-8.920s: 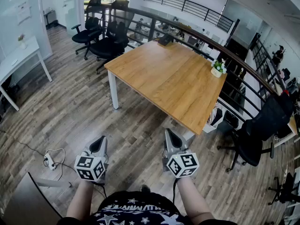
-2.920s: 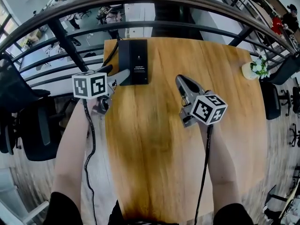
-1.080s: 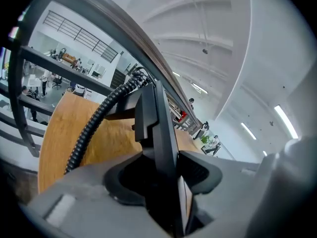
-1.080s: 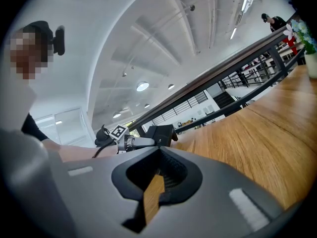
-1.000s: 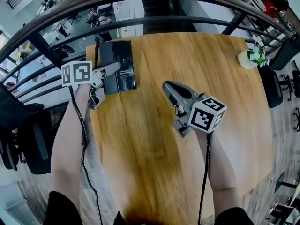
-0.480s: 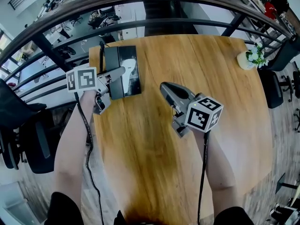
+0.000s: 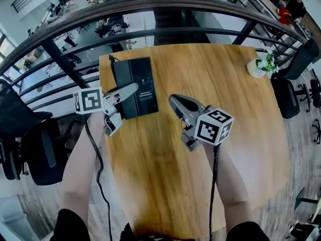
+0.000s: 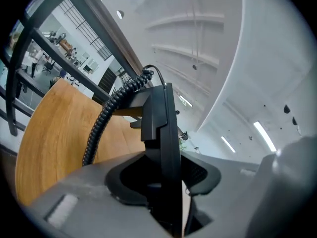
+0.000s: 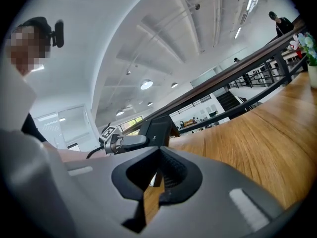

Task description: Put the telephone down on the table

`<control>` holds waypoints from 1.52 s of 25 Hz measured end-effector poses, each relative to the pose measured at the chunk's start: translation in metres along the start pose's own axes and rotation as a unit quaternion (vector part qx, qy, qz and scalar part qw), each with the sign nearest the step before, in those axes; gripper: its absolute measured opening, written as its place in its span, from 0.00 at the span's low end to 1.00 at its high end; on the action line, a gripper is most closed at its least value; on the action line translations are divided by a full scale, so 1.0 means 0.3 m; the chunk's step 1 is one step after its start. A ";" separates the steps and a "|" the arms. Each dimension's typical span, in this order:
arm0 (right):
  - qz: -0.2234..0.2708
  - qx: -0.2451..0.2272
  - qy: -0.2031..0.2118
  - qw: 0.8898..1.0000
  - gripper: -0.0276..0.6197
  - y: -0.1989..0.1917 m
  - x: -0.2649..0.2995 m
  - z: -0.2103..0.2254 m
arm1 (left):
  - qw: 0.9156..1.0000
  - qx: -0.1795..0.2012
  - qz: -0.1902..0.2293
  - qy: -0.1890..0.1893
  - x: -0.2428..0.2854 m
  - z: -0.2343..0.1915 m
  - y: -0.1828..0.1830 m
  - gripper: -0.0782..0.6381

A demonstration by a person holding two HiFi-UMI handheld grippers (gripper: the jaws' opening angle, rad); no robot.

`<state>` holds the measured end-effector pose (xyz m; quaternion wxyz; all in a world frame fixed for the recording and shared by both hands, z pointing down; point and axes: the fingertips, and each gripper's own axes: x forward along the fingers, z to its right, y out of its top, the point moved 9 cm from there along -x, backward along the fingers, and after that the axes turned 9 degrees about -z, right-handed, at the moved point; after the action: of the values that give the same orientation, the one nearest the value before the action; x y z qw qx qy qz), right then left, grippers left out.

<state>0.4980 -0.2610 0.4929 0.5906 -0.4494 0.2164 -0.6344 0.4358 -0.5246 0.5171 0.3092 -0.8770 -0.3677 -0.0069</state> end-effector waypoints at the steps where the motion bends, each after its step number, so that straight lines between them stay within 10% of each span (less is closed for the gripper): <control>1: -0.001 -0.001 0.001 1.000 0.04 -0.001 -0.008 -0.030 | 1.000 0.003 0.002 -0.002 -0.023 0.032 -0.012 0.37; 21: 0.038 -0.081 -0.047 0.995 0.04 -0.135 -0.320 -0.630 | 0.998 0.038 0.013 -0.048 -0.460 0.575 -0.450 0.37; 38: 0.050 -0.095 -0.131 0.986 0.04 -0.478 -0.565 -1.015 | 0.996 0.033 0.010 -0.086 -0.794 0.705 -0.849 0.37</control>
<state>0.1499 -0.1491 0.4019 0.5999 -0.5709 0.2185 -0.5161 0.0510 -0.4243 0.4258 0.3053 -0.8675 -0.3838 0.0834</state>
